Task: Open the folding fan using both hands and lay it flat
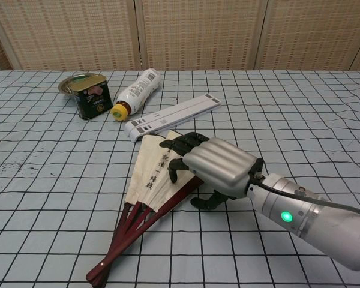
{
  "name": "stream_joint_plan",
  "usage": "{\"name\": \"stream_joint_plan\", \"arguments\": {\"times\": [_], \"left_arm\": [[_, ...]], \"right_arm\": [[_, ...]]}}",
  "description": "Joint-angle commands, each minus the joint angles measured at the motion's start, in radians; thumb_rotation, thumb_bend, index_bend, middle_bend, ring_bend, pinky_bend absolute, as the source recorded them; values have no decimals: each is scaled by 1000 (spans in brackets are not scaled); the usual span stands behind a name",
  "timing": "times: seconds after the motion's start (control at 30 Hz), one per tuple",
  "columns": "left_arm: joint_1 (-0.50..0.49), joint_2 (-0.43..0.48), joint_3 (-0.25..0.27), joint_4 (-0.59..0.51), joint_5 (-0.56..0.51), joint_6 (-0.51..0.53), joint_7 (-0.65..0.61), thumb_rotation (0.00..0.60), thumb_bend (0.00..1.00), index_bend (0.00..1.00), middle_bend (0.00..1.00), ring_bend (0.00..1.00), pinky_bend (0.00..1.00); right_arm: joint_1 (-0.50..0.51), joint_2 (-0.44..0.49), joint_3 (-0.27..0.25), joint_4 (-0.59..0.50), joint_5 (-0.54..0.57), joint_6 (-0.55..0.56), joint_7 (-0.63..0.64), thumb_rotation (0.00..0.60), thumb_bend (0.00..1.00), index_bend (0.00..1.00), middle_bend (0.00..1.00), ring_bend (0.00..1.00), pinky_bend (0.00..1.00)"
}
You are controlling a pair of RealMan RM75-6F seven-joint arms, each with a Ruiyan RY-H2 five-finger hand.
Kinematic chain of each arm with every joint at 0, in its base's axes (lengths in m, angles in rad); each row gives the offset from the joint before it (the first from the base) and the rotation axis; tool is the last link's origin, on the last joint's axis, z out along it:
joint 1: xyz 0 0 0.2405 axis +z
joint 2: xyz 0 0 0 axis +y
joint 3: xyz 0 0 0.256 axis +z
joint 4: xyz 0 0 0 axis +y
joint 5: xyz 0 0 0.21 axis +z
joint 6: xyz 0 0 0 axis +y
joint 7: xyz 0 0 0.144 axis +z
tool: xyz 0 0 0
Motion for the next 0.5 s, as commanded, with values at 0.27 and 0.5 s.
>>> {"name": "stream_joint_plan", "arguments": {"times": [0.27,0.5], "left_arm": [[-1,13,9,-4,-15,-29,-9,600,427,0,0,0,48],[-1,15,14,-10,-19,-38,5,600,427,0,0,0,49]], "right_arm": [[55,-91,-6,101,23,1,35,600,204,590,0,0,0],[61,-65,-15,75,4,84,71,600,494,724,74,0,0]]}}
